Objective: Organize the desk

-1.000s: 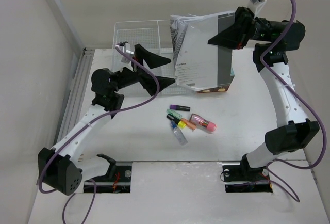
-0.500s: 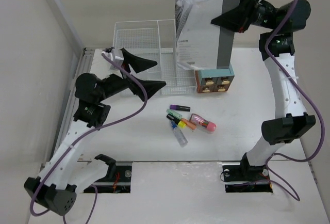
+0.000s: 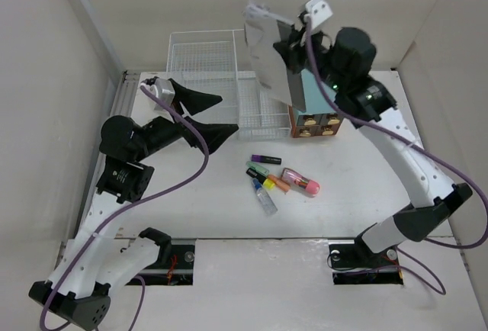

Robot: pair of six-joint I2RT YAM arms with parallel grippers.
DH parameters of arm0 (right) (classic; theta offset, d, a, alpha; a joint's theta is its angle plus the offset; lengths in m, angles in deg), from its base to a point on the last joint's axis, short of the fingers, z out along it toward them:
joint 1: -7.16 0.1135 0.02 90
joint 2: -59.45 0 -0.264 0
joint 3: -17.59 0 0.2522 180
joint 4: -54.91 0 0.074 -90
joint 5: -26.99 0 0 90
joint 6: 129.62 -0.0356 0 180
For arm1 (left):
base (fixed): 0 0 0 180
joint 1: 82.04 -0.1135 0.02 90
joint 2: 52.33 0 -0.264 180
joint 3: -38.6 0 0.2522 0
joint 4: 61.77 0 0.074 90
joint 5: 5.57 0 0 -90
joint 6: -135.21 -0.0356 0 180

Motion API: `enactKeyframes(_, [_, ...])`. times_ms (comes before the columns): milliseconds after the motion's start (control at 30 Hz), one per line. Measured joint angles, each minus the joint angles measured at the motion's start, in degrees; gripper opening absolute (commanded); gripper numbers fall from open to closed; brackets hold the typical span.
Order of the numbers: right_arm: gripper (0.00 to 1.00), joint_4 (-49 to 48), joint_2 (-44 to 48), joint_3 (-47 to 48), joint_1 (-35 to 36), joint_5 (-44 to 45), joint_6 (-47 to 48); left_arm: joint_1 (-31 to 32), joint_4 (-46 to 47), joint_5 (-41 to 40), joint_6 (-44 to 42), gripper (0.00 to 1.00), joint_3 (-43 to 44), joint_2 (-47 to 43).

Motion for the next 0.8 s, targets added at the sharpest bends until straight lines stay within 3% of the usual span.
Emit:
enactKeyframes(200, [0.00, -5.40, -1.60, -11.02, 5.42, 18.21, 4.68, -0.02, -0.17, -0.74, 0.55, 1.00, -1.09, -2.82])
enactKeyframes(433, [0.00, -12.02, -10.32, -7.89, 4.22, 34.18, 4.76, -0.02, -0.94, -0.90, -0.24, 1.00, -1.55, -3.02])
enactKeyframes(800, [0.00, -17.79, -18.27, 1.64, 4.17, 38.45, 1.16, -0.02, -4.09, -0.48, -3.08, 1.00, -3.41, -3.28])
